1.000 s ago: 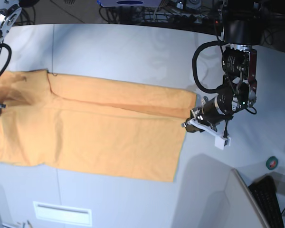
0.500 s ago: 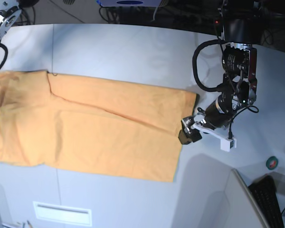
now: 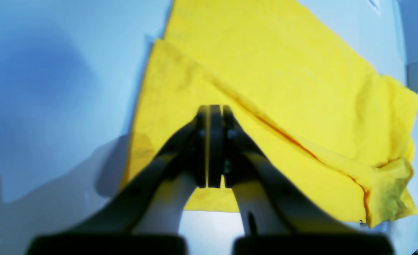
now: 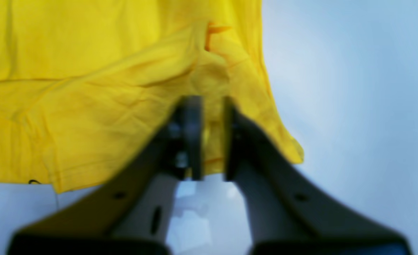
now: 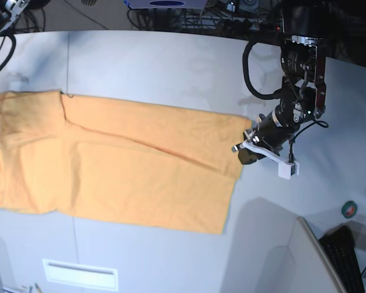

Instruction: Layout the t-shirt on the table in an organized manner, then fold the t-shirt properly

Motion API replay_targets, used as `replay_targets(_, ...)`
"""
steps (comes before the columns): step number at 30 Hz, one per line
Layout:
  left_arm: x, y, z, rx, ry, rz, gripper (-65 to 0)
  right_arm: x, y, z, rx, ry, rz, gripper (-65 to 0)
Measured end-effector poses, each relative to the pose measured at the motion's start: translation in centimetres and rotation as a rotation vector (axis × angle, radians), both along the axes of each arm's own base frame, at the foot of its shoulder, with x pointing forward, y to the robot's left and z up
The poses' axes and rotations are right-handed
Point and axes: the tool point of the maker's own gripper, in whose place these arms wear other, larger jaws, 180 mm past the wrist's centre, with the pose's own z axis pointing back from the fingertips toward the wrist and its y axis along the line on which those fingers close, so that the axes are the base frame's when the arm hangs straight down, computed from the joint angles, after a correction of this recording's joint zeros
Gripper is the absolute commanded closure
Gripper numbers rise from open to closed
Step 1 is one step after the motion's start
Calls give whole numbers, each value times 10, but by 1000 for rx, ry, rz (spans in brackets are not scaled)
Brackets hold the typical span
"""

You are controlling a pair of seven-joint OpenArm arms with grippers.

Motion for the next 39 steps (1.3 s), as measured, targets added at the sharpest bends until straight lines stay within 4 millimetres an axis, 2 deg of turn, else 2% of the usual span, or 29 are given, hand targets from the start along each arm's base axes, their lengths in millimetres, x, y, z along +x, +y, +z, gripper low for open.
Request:
replay_targets(4, 1, -2, -1, -4, 3, -4, 0, 0, 8, -5, 20, 1, -2, 0)
replay_targets(9, 15, 9, 7, 3, -69, 54, 0, -1, 14, -8, 33, 6, -1, 0)
replay_targets(12, 25, 22, 26, 4, -129, 104, 0, -2, 13, -8, 30, 5, -1, 0)
replay_targets(16, 53, 64, 68, 23, -234, 205, 0, -9, 11, -10, 24, 18, 0, 0)
replay_targets(19, 65, 69, 84, 32, -200, 152, 0, -18, 9, -14, 19, 42, -1, 0)
replay_targets(22, 56, 63, 73, 20, -142, 121, 0, -22, 8, -16, 18, 47, -4, 0)
replay_targets(24, 36, 54, 49, 13, -60, 94, 0, -21, 8, -15, 19, 44, -4, 0)
replay_targets(26, 22, 54, 32, 17, -12, 98, 0, -21, 9, -15, 19, 43, -3, 0)
replay_targets(31, 19, 48, 30, 5, -21, 92, 0, -21, 9, -17, 26, 45, -6, 0)
replay_targets(36, -3, 9, 5, 19, -3, 2, 0, -20, 11, -20, 39, 46, -12, 0)
replay_targets(39, -10, 0, -12, 96, -7, -48, 0, -17, 8, -17, 32, 41, -13, 0)
